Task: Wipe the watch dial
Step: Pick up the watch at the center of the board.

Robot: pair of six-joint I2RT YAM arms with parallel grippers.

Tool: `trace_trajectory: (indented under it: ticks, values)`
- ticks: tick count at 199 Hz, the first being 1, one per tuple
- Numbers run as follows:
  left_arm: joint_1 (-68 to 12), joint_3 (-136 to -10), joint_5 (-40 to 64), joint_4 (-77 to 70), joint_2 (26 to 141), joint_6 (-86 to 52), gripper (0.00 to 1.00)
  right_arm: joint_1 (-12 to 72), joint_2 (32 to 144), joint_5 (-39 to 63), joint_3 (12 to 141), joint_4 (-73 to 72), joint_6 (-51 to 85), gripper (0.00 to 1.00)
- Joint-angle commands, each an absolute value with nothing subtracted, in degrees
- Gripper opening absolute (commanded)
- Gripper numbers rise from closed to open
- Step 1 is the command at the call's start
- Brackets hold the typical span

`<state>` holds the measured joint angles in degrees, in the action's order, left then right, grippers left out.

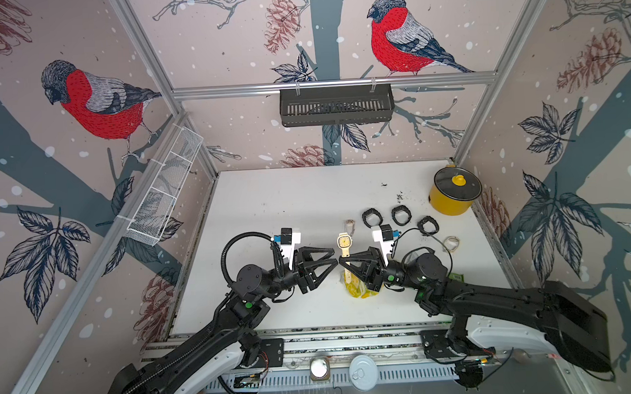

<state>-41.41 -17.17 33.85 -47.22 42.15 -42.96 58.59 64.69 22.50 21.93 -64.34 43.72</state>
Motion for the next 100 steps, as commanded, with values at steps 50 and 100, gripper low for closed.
trace_trajectory:
  ticks: [50,100]
  values:
    - [-41.8,-19.1,33.5,-53.5,47.8,-41.8,0.58,58.7,67.4,22.2,23.4,-67.0,46.7,0.01]
    - [-42.1,-20.1,33.9,-54.0,48.3,-41.4,0.48,58.7,69.4,22.4,23.2,-69.5,48.3,0.01]
